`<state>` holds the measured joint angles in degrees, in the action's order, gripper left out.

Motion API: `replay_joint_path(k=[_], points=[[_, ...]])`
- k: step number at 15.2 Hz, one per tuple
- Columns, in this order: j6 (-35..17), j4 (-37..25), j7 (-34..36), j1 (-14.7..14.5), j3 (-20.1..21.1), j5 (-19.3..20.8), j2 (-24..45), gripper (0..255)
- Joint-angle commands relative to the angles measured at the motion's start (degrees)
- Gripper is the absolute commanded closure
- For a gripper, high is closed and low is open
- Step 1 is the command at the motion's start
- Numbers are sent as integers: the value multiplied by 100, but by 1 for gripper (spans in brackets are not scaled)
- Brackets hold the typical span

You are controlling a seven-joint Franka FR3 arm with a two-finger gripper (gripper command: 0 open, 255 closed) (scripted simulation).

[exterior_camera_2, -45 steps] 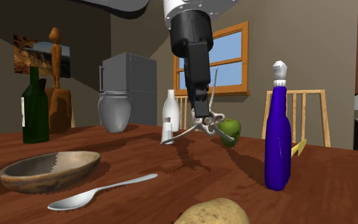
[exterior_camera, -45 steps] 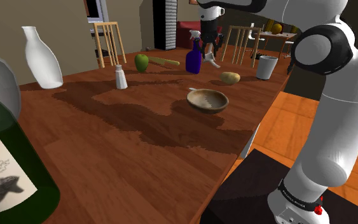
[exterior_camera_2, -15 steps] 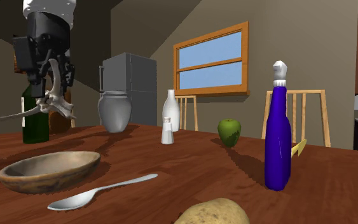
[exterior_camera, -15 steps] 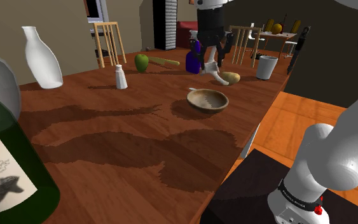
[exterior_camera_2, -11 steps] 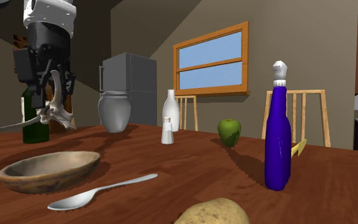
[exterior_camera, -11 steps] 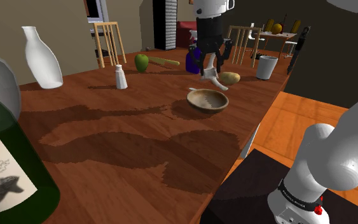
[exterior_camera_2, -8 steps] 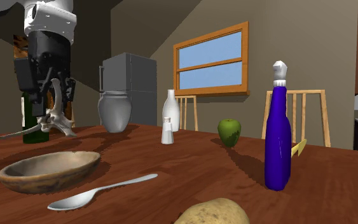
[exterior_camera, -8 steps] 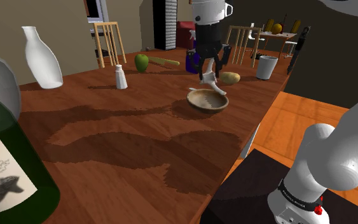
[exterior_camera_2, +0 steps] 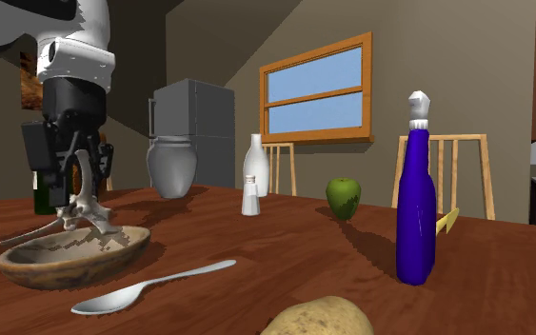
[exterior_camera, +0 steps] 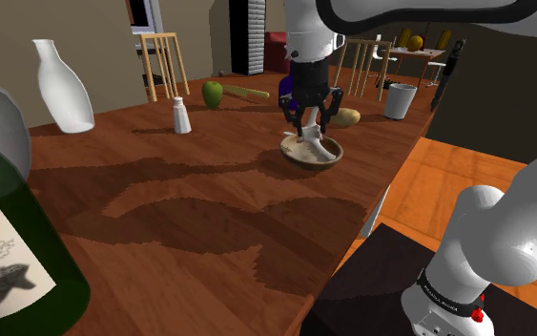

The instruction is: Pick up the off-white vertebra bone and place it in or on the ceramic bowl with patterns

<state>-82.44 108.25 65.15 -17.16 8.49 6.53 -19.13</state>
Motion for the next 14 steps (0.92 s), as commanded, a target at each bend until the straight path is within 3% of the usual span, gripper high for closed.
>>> replay_joint_path(k=[1,7,8,13,14], points=[[-61,71,11,-2,1,-3,-13,255],[-61,71,11,-2,1,-3,-12,255],[-61,71,11,-3,1,-3,-12,0],[-60,71,11,-3,1,-3,-12,0],[132,-200,16,-5,23,1,69,0]])
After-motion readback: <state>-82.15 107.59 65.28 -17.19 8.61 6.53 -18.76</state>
